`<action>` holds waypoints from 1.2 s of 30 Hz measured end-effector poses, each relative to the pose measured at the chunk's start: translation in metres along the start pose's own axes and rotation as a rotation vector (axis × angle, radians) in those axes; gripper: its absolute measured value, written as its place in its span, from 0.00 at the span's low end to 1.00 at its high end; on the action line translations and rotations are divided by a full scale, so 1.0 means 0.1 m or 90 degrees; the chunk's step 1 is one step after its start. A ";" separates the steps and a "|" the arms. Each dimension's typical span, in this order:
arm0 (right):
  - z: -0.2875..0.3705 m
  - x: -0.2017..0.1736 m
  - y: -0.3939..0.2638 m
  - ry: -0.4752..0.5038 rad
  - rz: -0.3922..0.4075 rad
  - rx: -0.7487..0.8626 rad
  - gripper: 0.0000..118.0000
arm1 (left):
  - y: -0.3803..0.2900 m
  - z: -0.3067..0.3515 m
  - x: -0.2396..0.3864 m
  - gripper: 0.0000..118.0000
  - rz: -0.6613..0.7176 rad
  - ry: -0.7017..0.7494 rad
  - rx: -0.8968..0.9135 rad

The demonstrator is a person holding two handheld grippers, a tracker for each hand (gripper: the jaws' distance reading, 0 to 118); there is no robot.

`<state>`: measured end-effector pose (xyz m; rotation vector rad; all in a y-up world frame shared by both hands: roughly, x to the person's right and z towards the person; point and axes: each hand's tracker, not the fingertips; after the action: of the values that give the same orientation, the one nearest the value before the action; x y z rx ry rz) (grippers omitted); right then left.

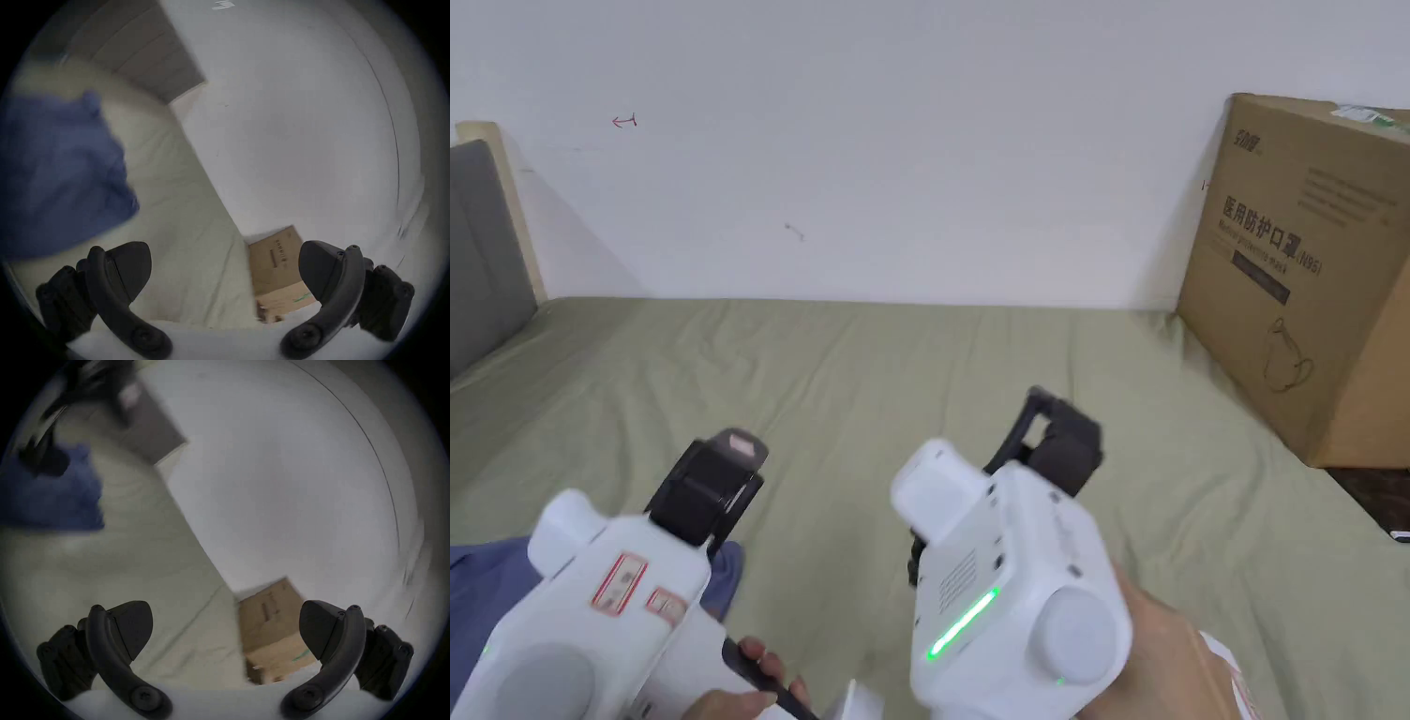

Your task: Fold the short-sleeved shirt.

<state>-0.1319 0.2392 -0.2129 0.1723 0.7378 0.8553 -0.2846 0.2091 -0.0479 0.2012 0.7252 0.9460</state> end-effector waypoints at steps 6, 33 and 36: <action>0.02 0.76 -0.43 -0.006 -0.570 -0.023 1.00 | -0.19 0.20 0.96 1.00 -0.645 0.041 0.095; 0.10 0.70 -0.81 -0.059 -0.570 -0.031 0.02 | -0.31 0.24 0.73 0.00 -0.599 0.030 0.038; 0.10 0.69 -0.78 -0.071 -0.536 -0.034 0.01 | -0.29 0.20 0.72 0.00 -0.591 0.032 0.029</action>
<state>-0.0470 0.2402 -0.2747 -0.1392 0.6006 0.0612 -0.2254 0.2525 -0.0810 -0.1248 0.7737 0.0484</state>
